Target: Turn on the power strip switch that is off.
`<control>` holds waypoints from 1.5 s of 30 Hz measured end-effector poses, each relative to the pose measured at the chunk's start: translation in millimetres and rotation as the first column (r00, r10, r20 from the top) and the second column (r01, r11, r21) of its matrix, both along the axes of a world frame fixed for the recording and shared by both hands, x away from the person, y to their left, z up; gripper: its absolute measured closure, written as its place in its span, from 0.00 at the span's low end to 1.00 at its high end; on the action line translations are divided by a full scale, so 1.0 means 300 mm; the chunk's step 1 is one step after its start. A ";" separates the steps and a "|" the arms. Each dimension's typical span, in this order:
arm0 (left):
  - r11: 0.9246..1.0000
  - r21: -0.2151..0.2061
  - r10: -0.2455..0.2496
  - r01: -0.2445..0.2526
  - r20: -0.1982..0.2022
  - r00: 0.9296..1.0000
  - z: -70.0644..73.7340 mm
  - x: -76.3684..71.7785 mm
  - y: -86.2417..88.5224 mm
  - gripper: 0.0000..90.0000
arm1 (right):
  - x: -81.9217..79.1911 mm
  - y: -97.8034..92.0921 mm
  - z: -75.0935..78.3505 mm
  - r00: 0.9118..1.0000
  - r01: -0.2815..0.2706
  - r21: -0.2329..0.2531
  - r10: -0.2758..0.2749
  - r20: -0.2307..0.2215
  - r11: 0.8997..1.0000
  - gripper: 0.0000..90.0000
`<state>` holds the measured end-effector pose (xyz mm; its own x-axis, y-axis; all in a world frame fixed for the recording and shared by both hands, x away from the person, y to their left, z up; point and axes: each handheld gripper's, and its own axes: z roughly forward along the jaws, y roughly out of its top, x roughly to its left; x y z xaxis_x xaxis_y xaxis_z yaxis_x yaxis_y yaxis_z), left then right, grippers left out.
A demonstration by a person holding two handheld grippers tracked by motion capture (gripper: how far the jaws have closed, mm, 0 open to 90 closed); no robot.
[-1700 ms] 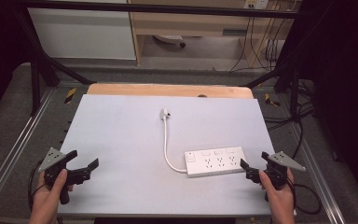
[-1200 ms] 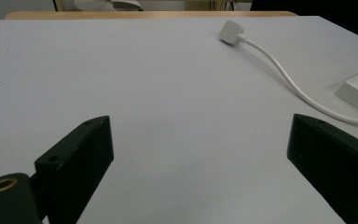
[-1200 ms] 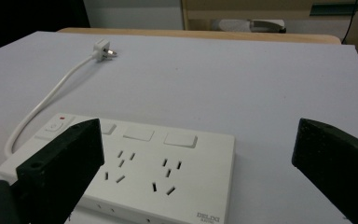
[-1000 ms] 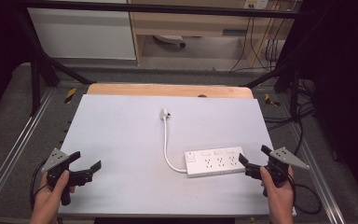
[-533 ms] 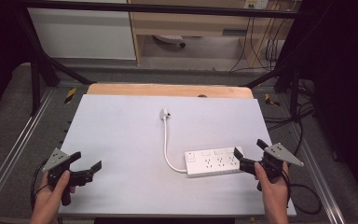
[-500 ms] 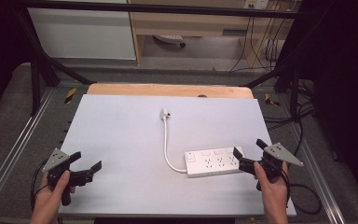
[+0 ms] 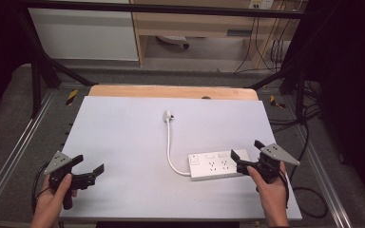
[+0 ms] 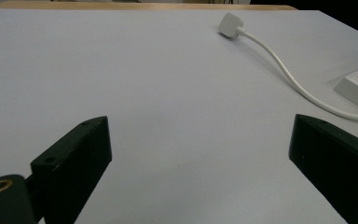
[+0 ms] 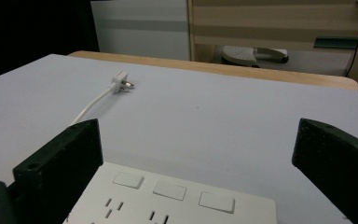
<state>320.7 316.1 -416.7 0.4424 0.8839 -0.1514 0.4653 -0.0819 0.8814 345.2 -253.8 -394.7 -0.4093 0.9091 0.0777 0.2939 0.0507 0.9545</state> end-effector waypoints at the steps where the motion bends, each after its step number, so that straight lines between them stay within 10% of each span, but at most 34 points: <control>1: 1.000 0.000 0.001 -0.001 0.000 1.000 0.000 0.000 0.000 0.07 | 0.003 0.012 0.000 1.000 -0.004 0.003 0.004 0.001 1.000 0.02; 26: 1.000 -0.002 0.001 -0.001 0.002 1.000 0.002 0.001 0.003 0.07 | 0.056 0.113 -0.016 0.997 -0.064 0.007 0.064 -0.035 0.998 0.09; 45: 1.000 -0.002 0.002 -0.002 0.000 1.000 0.001 0.003 0.003 0.07 | 0.076 0.133 -0.037 0.996 -0.072 -0.004 0.072 -0.043 0.997 0.59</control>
<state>321.4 317.1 -416.3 0.4408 0.8844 -0.1533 0.4651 -0.0789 0.8817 368.1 -213.9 -406.0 -0.4703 0.8777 0.0921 0.3298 0.0781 0.9408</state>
